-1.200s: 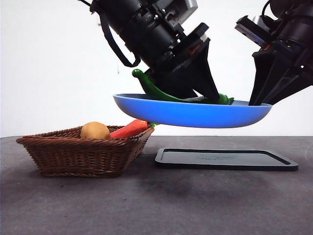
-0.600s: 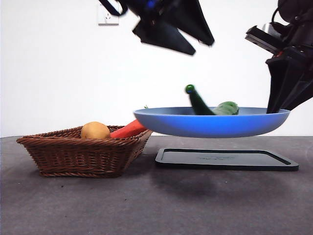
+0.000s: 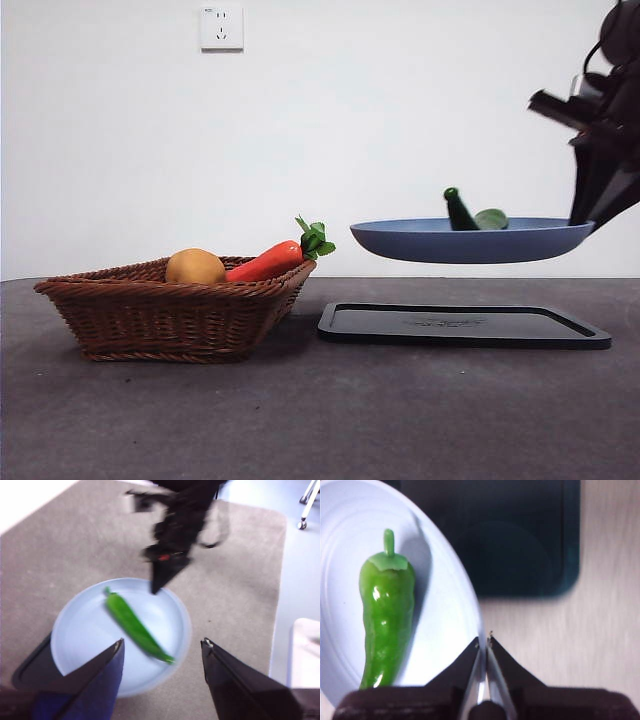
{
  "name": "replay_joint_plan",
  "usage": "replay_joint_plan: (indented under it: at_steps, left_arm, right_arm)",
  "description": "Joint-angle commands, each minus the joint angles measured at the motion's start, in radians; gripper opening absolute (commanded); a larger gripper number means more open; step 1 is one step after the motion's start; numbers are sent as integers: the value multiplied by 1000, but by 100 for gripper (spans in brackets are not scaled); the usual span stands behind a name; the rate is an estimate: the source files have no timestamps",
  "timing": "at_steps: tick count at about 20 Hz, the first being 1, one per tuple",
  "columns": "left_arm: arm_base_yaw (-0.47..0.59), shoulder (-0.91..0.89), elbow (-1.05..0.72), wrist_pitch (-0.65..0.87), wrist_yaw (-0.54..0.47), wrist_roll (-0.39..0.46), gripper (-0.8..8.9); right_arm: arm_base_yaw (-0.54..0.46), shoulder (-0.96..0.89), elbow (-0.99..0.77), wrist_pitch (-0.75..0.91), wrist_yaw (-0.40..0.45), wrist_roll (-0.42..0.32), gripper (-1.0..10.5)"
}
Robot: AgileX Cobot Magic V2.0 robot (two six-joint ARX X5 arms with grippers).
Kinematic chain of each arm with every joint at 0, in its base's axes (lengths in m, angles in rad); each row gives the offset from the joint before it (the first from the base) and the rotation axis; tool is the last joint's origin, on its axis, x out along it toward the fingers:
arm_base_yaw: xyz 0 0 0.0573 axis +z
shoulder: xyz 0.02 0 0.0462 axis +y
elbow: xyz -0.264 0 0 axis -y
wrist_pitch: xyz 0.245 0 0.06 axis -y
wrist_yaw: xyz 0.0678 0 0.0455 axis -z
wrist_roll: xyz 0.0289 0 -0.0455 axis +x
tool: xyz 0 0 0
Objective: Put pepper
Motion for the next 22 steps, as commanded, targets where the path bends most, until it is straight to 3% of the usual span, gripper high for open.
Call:
replay_joint_plan:
  at_steps: [1, 7, 19, 22]
  left_arm:
    - [-9, -34, 18, -8, 2, -6, 276]
    - [-9, -107, 18, -23, 1, -32, 276]
    - [-9, -112, 18, -26, 1, -50, 275]
    - [-9, -112, 18, -37, 0, -50, 275]
  right_arm:
    - [-9, 104, 96, 10, -2, 5, 2]
    - [-19, 321, 269, 33, -4, 5, 2]
    - [-26, 429, 275, 92, -5, -14, 4]
    - [-26, 429, 275, 84, -5, -15, 111]
